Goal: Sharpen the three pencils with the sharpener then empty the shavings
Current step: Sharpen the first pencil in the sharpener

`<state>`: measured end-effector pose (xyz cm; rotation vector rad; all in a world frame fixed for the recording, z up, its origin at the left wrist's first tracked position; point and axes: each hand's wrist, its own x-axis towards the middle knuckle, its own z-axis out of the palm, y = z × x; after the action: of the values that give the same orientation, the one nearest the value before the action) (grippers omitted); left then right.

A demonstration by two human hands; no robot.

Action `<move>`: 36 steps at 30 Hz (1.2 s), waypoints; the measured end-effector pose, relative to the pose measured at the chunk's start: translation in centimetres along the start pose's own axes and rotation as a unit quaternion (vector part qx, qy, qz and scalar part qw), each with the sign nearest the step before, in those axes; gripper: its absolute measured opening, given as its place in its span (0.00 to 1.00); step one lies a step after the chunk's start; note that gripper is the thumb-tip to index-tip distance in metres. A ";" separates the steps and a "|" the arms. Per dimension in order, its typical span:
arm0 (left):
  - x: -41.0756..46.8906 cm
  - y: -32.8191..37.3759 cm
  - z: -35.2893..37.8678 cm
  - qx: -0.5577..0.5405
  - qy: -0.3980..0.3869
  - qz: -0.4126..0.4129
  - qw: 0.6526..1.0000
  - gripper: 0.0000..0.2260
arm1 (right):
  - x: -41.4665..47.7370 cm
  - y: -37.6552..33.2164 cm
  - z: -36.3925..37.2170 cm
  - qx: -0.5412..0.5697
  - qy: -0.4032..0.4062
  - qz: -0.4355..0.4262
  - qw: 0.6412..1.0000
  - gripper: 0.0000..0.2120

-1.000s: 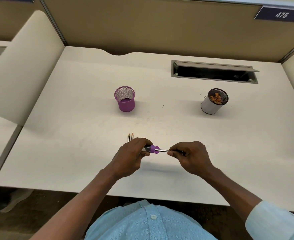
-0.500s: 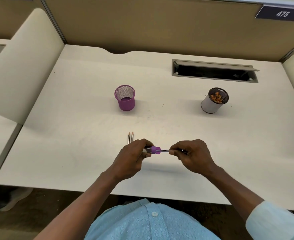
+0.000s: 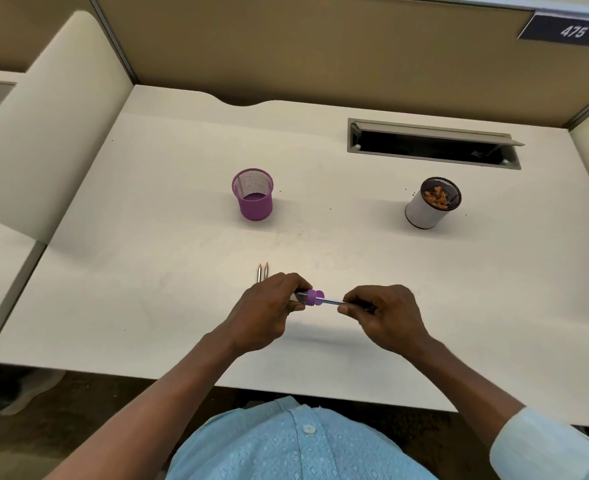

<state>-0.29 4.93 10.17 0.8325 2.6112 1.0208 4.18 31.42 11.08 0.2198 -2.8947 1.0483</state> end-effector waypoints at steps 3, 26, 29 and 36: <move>0.2 0.0 0.1 0.012 -0.002 -0.002 1.000 0.16 | 0.3 -0.4 -0.3 0.038 -0.050 0.045 0.997 0.07; 0.4 0.1 0.2 0.022 -0.037 -0.003 0.999 0.16 | 1.5 0.5 -1.0 0.174 -0.226 0.117 0.951 0.08; 0.5 0.0 0.2 0.015 -0.033 -0.014 0.999 0.16 | 1.3 0.5 -1.0 0.131 -0.165 0.078 0.975 0.07; 0.9 0.3 0.0 0.000 -0.017 -0.035 0.999 0.14 | 1.1 0.8 -0.4 -0.048 -0.026 -0.061 0.997 0.08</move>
<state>-0.86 5.60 10.42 0.7473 2.5931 0.9790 2.94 32.12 11.03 0.4197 -2.9245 0.8957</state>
